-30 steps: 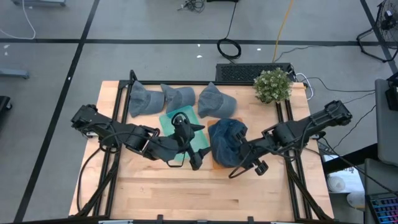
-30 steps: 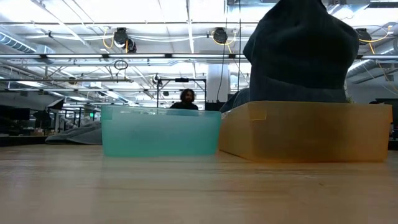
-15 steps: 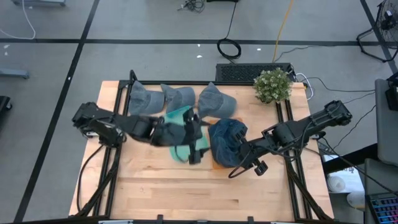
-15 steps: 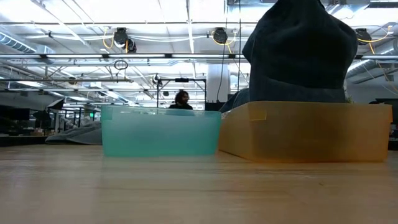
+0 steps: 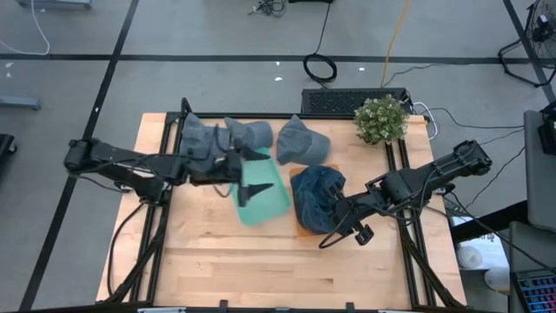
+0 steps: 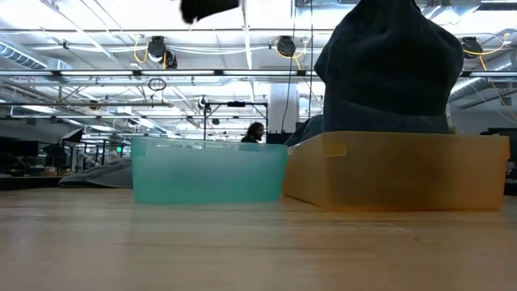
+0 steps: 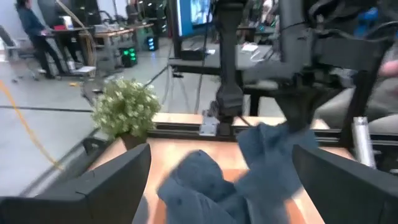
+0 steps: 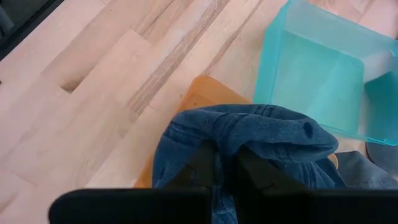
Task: Pick & Place hat
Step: Put the blue cap into the orange bin
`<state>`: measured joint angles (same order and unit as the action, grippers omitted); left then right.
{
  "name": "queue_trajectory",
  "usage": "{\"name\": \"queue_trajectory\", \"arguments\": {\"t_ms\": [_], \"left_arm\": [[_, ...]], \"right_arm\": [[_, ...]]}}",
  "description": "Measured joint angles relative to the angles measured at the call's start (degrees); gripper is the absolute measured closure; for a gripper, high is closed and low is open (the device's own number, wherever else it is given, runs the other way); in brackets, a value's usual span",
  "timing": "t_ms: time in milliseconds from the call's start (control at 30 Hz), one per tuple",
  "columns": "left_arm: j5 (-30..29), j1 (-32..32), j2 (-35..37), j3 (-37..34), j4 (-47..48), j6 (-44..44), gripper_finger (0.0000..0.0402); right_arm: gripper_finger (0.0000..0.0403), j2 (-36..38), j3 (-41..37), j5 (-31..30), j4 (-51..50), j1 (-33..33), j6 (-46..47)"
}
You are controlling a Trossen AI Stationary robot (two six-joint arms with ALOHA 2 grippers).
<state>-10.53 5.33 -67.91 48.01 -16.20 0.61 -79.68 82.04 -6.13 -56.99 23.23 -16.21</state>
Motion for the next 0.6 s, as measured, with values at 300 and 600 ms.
{"name": "queue_trajectory", "arguments": {"t_ms": [300, 600], "left_arm": [[0.2, 0.3, 13.5, -13.9, -5.4, 4.3, 0.0002], [0.2, 1.2, 17.4, -14.7, -2.9, 4.3, 0.0002]], "right_arm": [[0.0389, 0.0, -2.8, -1.3, 7.2, -3.1, -7.4], [0.0389, 0.4, -12.3, -4.4, 13.3, -7.6, -9.9]]}}
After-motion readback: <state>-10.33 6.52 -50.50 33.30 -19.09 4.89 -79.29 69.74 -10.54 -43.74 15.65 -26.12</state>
